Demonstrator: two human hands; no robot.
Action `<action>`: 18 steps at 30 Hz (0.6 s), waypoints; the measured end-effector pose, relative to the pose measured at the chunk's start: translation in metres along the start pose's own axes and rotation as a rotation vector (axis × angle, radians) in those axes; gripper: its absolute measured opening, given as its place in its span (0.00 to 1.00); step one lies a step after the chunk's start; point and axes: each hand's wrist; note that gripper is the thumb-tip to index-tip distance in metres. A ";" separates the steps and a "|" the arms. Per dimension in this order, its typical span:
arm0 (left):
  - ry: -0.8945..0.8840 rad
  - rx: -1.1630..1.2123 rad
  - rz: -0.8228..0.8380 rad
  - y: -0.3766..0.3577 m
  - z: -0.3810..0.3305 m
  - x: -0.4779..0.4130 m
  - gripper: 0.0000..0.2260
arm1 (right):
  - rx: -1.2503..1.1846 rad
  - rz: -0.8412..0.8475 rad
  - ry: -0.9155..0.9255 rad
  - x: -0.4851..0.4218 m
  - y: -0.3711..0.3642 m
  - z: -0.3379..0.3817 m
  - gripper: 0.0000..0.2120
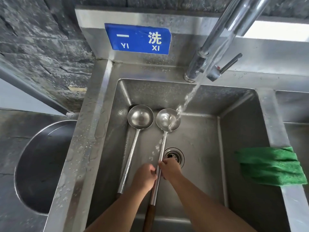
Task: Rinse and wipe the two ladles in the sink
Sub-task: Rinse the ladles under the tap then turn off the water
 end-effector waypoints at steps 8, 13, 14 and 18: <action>-0.188 0.177 -0.146 0.052 -0.062 0.007 0.05 | 0.091 0.075 0.076 0.034 0.071 0.039 0.07; -0.500 0.187 -0.159 0.117 -0.145 0.033 0.06 | -0.005 -0.171 0.247 0.066 0.162 0.088 0.07; -0.515 0.219 -0.138 0.127 -0.157 0.032 0.07 | -0.026 -0.233 0.275 0.072 0.178 0.101 0.07; -0.551 0.354 -0.085 0.157 -0.217 0.042 0.07 | -0.111 -0.434 0.333 0.081 0.237 0.143 0.03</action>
Point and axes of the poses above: each hand's wrist, its own x-axis away from the middle knuckle, its own y-axis out of the back of the hand, z = x × y, and after that the axes turned 5 degrees about y, right-handed
